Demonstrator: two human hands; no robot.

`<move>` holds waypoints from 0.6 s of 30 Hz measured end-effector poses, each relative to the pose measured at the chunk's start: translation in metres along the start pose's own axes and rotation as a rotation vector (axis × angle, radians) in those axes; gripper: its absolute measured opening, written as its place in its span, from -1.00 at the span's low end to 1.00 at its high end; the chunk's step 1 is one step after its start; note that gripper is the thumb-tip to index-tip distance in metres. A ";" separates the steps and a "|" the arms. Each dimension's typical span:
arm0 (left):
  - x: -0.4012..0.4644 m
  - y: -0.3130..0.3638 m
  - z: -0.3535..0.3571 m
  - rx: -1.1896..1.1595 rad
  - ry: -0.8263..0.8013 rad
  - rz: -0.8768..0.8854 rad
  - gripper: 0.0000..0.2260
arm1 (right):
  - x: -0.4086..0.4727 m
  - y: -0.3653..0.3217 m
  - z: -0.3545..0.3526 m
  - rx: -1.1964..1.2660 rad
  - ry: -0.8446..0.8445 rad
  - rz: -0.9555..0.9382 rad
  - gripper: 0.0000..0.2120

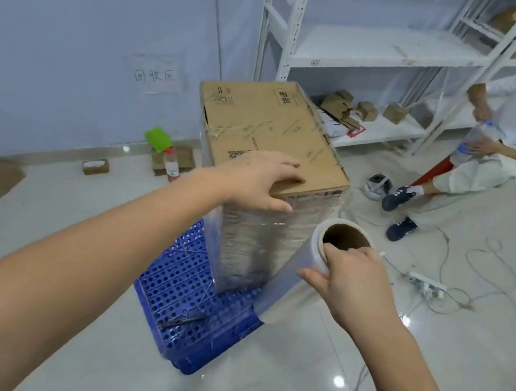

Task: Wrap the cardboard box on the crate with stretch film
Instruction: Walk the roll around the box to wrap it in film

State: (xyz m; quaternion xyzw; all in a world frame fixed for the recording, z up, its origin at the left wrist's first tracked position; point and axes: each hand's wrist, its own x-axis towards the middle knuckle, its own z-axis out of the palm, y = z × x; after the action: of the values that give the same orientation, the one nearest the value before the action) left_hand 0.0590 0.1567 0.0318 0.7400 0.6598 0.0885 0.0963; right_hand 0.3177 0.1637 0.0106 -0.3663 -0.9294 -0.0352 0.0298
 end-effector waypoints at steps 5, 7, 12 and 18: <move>-0.037 -0.040 0.001 0.158 -0.050 0.177 -0.15 | -0.003 -0.021 0.001 -0.015 -0.055 0.144 -0.59; -0.044 -0.045 0.005 0.253 -0.100 0.195 0.01 | -0.002 -0.026 0.005 -0.035 -0.018 0.189 -0.57; -0.045 -0.047 0.015 0.286 -0.039 0.170 -0.03 | 0.007 -0.027 0.018 -0.046 0.176 0.265 -0.34; -0.033 -0.036 0.033 0.239 0.171 0.076 -0.42 | 0.007 -0.022 0.018 -0.038 0.304 0.061 -0.44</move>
State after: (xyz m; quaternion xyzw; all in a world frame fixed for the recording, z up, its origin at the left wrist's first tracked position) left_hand 0.0295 0.1268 -0.0094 0.7604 0.6429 0.0758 -0.0524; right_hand 0.2970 0.1537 -0.0079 -0.3852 -0.9018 -0.1068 0.1641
